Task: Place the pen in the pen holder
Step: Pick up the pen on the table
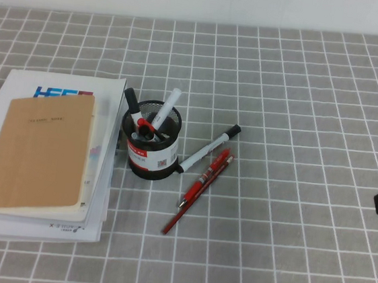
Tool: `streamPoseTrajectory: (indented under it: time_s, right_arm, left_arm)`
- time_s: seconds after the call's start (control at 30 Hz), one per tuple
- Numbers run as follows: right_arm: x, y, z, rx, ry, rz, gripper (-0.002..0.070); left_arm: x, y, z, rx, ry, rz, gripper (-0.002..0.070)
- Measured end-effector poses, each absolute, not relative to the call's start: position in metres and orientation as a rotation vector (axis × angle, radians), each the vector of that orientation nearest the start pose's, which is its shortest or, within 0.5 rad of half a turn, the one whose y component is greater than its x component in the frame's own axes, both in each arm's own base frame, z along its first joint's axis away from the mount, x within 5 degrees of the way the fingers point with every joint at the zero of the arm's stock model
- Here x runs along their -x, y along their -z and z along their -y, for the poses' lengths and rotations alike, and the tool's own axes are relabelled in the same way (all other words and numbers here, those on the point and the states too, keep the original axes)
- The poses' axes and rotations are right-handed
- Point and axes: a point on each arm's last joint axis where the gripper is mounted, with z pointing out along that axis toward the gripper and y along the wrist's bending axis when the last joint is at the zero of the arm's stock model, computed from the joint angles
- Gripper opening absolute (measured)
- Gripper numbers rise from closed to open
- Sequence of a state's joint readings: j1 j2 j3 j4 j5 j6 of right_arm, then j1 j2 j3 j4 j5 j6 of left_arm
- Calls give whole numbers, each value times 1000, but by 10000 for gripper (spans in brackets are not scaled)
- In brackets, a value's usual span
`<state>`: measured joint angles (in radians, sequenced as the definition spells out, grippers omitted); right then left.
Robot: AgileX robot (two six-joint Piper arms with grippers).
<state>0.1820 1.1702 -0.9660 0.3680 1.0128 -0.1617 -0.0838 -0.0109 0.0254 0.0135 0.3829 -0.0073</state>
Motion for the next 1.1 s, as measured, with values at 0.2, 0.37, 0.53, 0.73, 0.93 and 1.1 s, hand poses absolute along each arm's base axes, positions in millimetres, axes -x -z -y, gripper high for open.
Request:
streamPoseTrajectory:
  time_s: [0.2, 0.37, 0.53, 0.73, 0.93, 1.1]
  right_arm:
    - [-246, -307, -93, 361, -316, -2781, -13]
    - [-272, -304, -126, 402, -358, -2779, -13]
    - [-296, -304, -162, 245, -512, -2749, -13]
    - [-326, -295, -195, 153, -566, -2766, -11]
    - [-355, -270, -219, -20, -665, -2813, 79]
    - [-368, -246, -238, -134, -637, -2855, 167]
  left_arm:
    - [-52, -171, 4, -80, 49, -1879, -5]
    - [-52, -171, 4, -80, 49, -1879, -5]
    - [-52, -171, 4, -80, 49, -1879, -5]
    - [-52, -171, 4, -80, 49, -1879, -5]
    - [-52, -171, 4, -80, 49, -1879, -5]
    - [-52, -171, 4, -80, 49, -1879, -5]
